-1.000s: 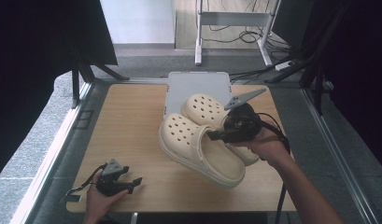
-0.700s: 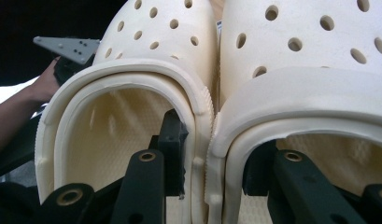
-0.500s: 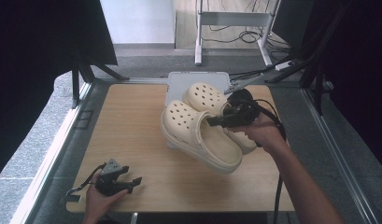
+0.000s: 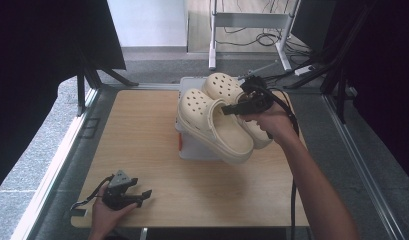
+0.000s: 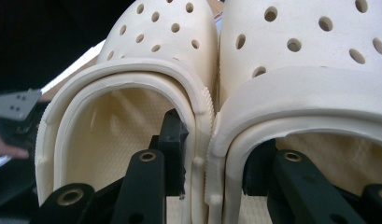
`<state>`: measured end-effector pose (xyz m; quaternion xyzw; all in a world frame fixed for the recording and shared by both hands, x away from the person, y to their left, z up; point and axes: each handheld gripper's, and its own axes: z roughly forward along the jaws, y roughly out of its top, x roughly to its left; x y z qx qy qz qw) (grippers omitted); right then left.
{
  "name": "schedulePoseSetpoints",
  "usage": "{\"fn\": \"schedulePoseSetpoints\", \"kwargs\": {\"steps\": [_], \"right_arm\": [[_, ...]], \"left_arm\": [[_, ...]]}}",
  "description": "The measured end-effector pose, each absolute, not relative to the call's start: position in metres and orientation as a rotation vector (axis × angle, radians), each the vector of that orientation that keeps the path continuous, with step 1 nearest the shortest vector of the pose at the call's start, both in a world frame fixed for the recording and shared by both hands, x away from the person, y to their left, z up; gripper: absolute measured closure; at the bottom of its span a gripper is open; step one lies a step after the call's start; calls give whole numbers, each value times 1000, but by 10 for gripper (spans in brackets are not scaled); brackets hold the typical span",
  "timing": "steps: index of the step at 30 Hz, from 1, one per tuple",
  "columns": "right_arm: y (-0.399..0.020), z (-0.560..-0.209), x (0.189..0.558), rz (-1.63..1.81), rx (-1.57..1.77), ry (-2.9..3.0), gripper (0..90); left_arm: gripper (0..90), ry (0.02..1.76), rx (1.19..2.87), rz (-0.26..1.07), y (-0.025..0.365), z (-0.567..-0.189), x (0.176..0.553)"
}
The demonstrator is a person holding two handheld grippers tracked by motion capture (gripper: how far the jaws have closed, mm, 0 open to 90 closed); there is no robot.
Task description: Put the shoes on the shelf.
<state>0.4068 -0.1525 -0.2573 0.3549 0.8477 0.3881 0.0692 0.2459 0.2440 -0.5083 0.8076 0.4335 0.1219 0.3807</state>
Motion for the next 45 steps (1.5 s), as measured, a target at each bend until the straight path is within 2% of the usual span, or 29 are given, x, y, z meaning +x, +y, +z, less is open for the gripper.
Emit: {"fn": "schedulePoseSetpoints", "kwargs": {"steps": [20,45], "right_arm": [[-119,-264,462,1054,1416,2305,675],[-82,-275,487,990,1765,1966,674]], "left_arm": [[260,1099,2060,311,245,-508,246],[260,1082,2034,297,247,-505,250]]}}
